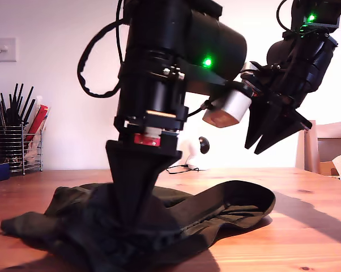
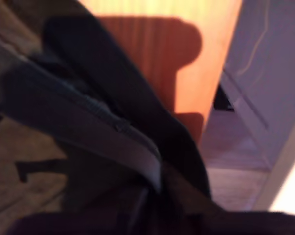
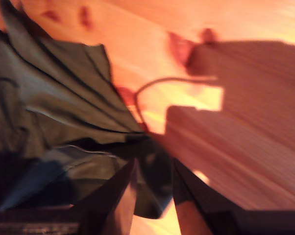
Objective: Fold the underwear in front of you. After folding it, place it to the right side.
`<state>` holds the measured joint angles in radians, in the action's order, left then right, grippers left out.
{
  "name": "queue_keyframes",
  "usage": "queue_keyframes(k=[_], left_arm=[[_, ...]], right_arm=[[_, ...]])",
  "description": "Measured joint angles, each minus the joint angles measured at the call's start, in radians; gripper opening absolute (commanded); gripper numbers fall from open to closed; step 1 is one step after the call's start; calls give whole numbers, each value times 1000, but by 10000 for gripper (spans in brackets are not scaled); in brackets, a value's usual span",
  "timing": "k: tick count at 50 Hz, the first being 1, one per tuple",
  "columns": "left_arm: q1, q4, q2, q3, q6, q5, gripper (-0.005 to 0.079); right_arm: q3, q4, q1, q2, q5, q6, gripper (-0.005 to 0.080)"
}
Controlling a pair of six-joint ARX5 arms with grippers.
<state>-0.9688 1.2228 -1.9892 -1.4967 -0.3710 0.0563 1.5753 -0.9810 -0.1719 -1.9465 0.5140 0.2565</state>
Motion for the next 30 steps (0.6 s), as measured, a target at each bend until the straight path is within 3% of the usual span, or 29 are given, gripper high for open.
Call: queue_keyframes(k=[3,14,20,30], left_arm=[[27,1,0,0,6,6,526],[186,-24,0,0,87,12,490],[267,-61,0,0,107,-79,418],[340,-158,0,0,109,-290,408]], right_arm=[[0,-1,0,0,0,0,195],[0,-3,0,0,8,0,194],[0,9,-7,0,27,-1,193],[0,35,-64,0,27,0,193]])
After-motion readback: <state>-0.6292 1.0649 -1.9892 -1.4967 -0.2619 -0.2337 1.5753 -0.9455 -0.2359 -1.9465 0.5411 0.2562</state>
